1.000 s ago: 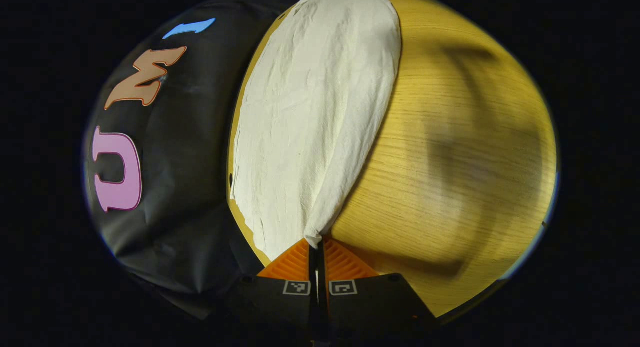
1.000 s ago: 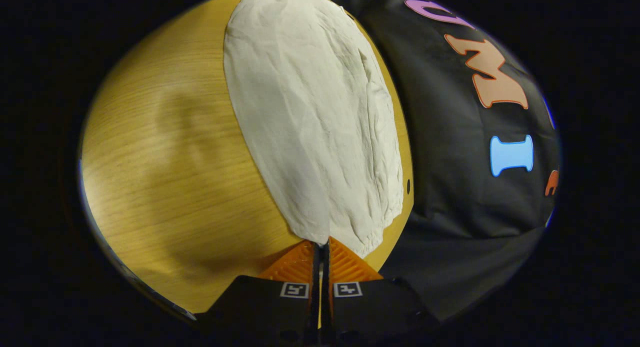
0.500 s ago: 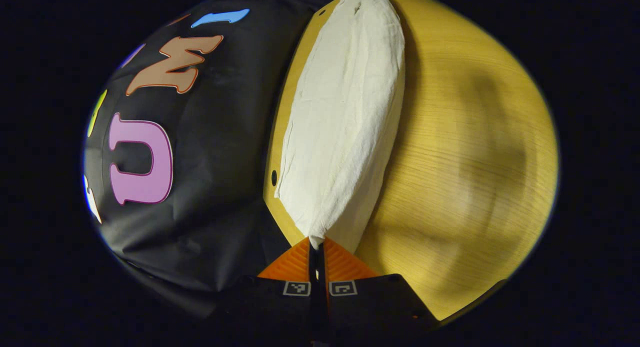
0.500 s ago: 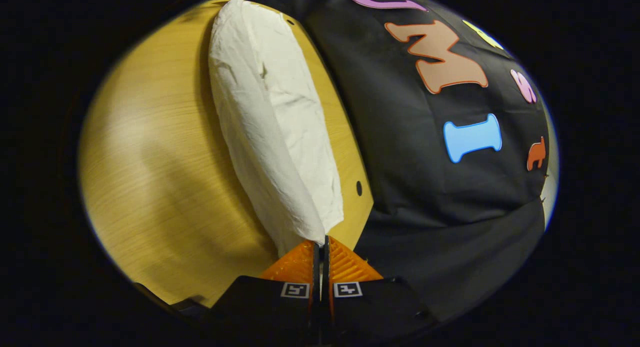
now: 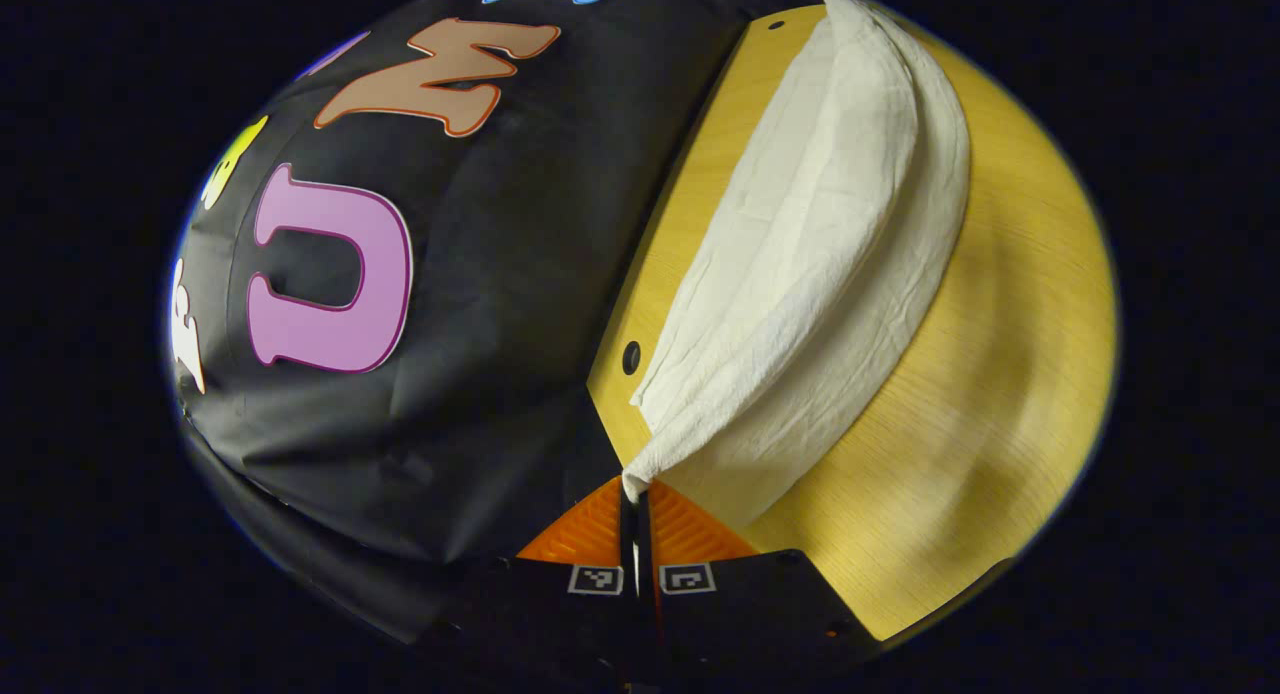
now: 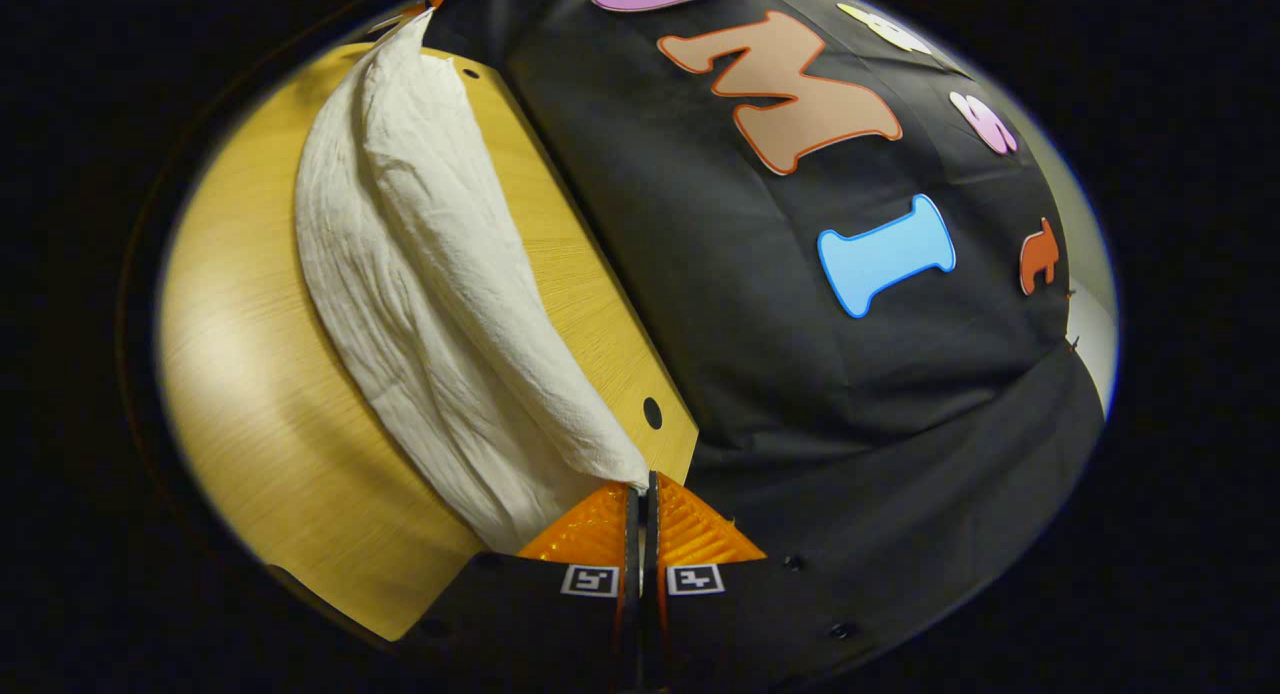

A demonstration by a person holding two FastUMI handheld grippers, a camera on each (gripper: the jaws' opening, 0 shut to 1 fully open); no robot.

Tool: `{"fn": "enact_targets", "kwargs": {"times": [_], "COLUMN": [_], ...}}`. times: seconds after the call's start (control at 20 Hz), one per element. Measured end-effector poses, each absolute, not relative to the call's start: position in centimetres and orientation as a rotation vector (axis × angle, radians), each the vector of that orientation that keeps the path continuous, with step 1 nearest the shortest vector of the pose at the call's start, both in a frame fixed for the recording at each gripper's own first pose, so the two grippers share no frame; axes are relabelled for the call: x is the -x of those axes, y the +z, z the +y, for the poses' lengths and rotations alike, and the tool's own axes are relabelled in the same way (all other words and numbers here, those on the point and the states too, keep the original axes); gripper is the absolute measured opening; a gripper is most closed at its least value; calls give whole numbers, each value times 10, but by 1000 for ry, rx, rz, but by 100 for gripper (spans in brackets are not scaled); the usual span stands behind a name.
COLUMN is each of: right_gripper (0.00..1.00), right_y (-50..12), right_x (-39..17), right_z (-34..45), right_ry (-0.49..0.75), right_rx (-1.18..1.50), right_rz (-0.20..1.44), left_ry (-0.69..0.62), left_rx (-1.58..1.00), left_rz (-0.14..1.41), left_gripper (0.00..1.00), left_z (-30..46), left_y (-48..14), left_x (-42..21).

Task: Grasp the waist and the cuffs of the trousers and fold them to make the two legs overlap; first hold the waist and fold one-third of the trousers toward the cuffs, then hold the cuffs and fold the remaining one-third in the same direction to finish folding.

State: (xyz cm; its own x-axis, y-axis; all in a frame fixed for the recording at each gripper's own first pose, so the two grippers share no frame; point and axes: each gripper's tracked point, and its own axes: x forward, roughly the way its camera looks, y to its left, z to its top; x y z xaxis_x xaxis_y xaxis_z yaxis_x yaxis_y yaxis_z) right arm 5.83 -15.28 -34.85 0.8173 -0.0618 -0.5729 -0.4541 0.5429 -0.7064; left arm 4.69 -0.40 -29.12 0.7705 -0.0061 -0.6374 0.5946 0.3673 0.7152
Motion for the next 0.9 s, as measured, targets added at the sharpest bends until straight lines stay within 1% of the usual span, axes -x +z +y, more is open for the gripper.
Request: {"fn": "enact_targets", "kwargs": {"times": [0.2,0.25,0.4,0.65,0.9], "right_gripper": [4,5,4,4,4], "right_y": [-362,-367,-384,-422,-460], "right_x": [-101,-108,-126,-138,-146], "right_z": [-154,-155,-152,-153,-146], "right_ry": [181,162,127,87,38], "right_rx": [882,866,834,867,859], "right_rz": [608,613,646,726,807], "left_ry": [-397,-400,-405,-438,-495], "left_rx": [-1159,-1151,-1103,-1050,-1033], "left_rz": [522,515,510,504,498], "left_gripper": [0,0,0,0,0], "left_z": [-35,-42,-58,-70,-75], "left_y": [-279,-283,-304,-342,-374], "left_x": [-85,-94,-114,-154,-177]}}
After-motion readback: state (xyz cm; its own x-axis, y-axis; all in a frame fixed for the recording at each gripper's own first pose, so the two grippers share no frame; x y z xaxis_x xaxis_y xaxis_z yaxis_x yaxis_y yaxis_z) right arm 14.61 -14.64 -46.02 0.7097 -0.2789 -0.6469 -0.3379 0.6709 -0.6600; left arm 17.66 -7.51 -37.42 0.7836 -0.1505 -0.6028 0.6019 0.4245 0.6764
